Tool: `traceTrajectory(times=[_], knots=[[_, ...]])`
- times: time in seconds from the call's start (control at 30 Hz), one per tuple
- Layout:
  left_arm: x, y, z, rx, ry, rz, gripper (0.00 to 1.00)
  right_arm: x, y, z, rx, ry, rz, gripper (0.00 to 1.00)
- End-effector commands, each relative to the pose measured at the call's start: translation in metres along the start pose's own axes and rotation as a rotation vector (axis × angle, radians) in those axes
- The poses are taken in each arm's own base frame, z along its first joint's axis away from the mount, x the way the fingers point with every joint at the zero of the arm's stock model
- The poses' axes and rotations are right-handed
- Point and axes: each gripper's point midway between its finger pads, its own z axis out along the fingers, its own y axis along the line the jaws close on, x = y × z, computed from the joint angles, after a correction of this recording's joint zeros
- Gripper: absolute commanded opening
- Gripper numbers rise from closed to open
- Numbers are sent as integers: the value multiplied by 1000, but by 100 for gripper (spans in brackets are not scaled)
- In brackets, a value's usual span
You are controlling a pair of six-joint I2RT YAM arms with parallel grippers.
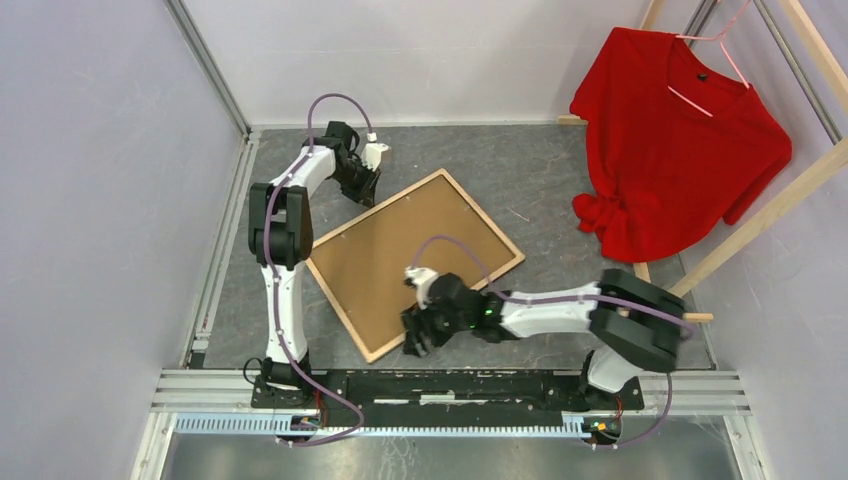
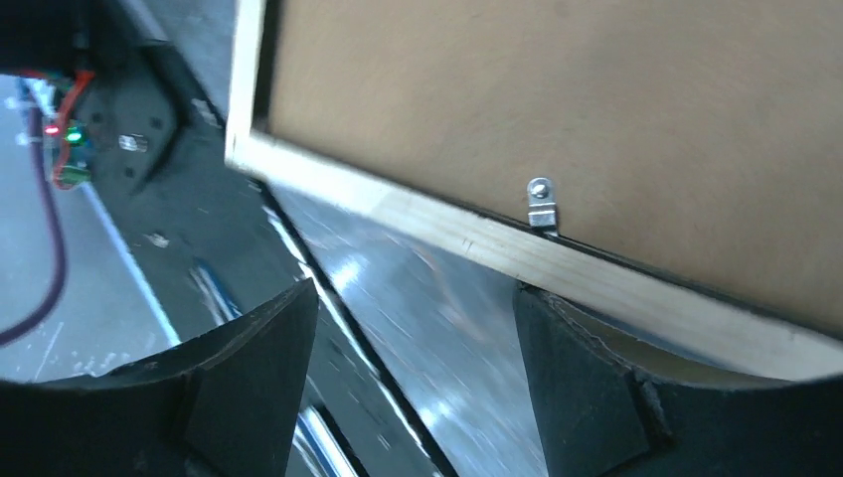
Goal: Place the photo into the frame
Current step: Adjust the photo frame at the center of the board.
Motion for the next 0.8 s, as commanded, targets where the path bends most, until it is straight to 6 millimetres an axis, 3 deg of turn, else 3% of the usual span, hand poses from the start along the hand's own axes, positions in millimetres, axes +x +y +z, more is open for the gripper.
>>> traceTrajectory(times=[0.0, 0.13, 0.3, 0.43, 0.53, 0.67, 0.73, 0.77], knots=[[2, -20, 5, 47, 74, -35, 30, -46, 56, 41, -134, -80, -170, 80], [-11, -15, -15, -5, 52, 2, 41, -68, 67, 61, -172, -100, -285, 84], [-18, -16, -73, -52, -13, 59, 60, -77, 67, 29, -248, -119, -542, 89], [-2, -39, -119, -52, -32, 99, 63, -73, 52, 2, -219, -97, -851, 84], [22, -67, -138, -28, -34, 133, 63, -76, 42, -9, -188, -150, -1031, 82], [56, -99, -156, -20, -41, 167, 64, -73, 27, -4, -153, -143, -1188, 82], [72, -112, -162, -22, -44, 170, 64, -67, 25, 4, -173, -114, -1231, 77], [84, -119, -162, -17, -35, 164, 85, -65, 26, 8, -195, -96, -1250, 73]])
